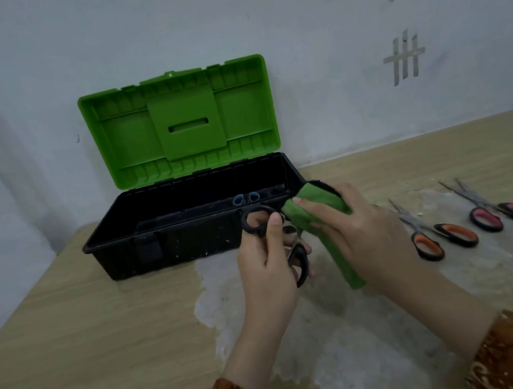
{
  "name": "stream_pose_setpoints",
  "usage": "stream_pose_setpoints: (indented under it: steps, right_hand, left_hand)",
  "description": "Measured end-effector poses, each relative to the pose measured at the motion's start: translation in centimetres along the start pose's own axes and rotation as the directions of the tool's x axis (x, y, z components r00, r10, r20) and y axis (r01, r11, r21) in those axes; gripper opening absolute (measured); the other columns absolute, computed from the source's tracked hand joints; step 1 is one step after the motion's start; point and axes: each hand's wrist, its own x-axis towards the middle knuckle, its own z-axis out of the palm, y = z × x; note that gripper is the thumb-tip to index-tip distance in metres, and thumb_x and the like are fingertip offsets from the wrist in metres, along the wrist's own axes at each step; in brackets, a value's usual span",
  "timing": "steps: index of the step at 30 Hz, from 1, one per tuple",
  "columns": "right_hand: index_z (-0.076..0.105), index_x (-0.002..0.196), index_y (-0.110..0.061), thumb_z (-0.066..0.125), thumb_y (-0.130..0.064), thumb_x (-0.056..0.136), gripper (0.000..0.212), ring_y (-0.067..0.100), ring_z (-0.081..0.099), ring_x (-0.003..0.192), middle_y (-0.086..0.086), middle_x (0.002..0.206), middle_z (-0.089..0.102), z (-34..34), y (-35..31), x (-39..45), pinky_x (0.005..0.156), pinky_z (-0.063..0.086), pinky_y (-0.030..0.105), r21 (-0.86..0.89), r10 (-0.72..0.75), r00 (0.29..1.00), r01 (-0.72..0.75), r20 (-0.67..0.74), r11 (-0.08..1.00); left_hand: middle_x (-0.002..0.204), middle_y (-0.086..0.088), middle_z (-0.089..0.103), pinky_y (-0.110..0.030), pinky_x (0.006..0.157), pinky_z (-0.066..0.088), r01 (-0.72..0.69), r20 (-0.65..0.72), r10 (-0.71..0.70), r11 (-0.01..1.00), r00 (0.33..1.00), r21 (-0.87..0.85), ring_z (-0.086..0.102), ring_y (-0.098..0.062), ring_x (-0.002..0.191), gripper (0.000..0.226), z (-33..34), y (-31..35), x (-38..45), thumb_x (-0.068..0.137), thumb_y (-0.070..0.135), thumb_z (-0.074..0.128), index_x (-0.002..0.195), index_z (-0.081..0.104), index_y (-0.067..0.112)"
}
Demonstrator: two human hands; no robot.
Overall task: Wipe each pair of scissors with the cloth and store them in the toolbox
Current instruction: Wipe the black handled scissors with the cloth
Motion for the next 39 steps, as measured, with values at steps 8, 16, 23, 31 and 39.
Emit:
stream_pose_setpoints:
  steps: [8, 16, 23, 31, 39]
  right_hand:
    - [0.067, 0.118, -0.018, 0.067, -0.013, 0.086, 0.033, 0.019, 0.037, 0.045, 0.016, 0.084, 0.057, 0.2, 3.6, 0.2, 0.043, 0.022, 0.016, -0.049, 0.231, 0.973, -0.231, -0.013, 0.972]
    - [0.062, 0.125, -0.021, 0.055, -0.03, 0.092, 0.035, 0.02, 0.054, 0.062, 0.016, 0.103, 0.061, -1.5, 2.3, 0.6, 0.051, 0.043, 0.019, 0.119, 0.122, 0.983, -0.105, -0.14, 0.987]
    - [0.061, 0.126, -0.028, 0.047, -0.034, 0.095, 0.035, 0.023, 0.057, 0.062, 0.01, 0.104, 0.058, 0.2, 0.6, 0.0, 0.046, 0.051, 0.032, 0.121, 0.008, 0.999, -0.002, -0.053, 0.993]
    - [0.064, 0.12, -0.025, 0.051, -0.029, 0.094, 0.03, 0.016, 0.042, 0.05, 0.008, 0.094, 0.055, 0.4, 1.5, 0.1, 0.042, 0.03, 0.019, 0.045, 0.148, 0.988, -0.146, -0.038, 0.988]
    - [0.064, 0.123, -0.021, 0.061, -0.02, 0.09, 0.033, 0.021, 0.051, 0.067, 0.012, 0.1, 0.056, -0.9, 4.1, 0.4, 0.058, 0.036, 0.022, 0.12, 0.356, 0.92, -0.34, -0.163, 0.933]
  left_hand:
    - [0.069, -0.035, 0.053, -0.031, 0.039, 0.044, 0.018, 0.097, -0.022, 0.999, 0.995, 0.039, 0.05, -0.027, 0.04, 0.018, 0.1, 0.0, -0.3, 0.102, 0.019, 0.04, 0.092, 0.046, 0.005]
    - [0.064, -0.023, 0.056, -0.029, 0.039, 0.046, 0.065, -0.009, -0.065, 0.997, 0.998, -0.031, 0.053, -0.024, 0.042, 0.018, 0.1, 0.4, -0.2, 0.103, 0.02, 0.038, 0.093, 0.046, 0.007]
    - [0.067, -0.031, 0.056, -0.029, 0.04, 0.047, 0.006, 0.052, -0.005, 1.0, 0.999, -0.002, 0.052, -0.025, 0.041, 0.019, -0.5, 0.6, 0.1, 0.103, 0.019, 0.038, 0.094, 0.046, 0.004]
    - [0.067, -0.034, 0.055, -0.031, 0.039, 0.045, -0.012, 0.138, 0.003, 0.998, 0.99, 0.063, 0.051, -0.029, 0.039, 0.019, -0.7, 0.8, 0.3, 0.104, 0.018, 0.037, 0.092, 0.045, 0.005]
    - [0.07, -0.032, 0.055, -0.029, 0.04, 0.046, 0.052, 0.04, -0.052, 0.999, 0.998, 0.003, 0.053, -0.024, 0.043, 0.019, 0.1, 0.1, -0.3, 0.103, 0.021, 0.038, 0.095, 0.045, 0.006]
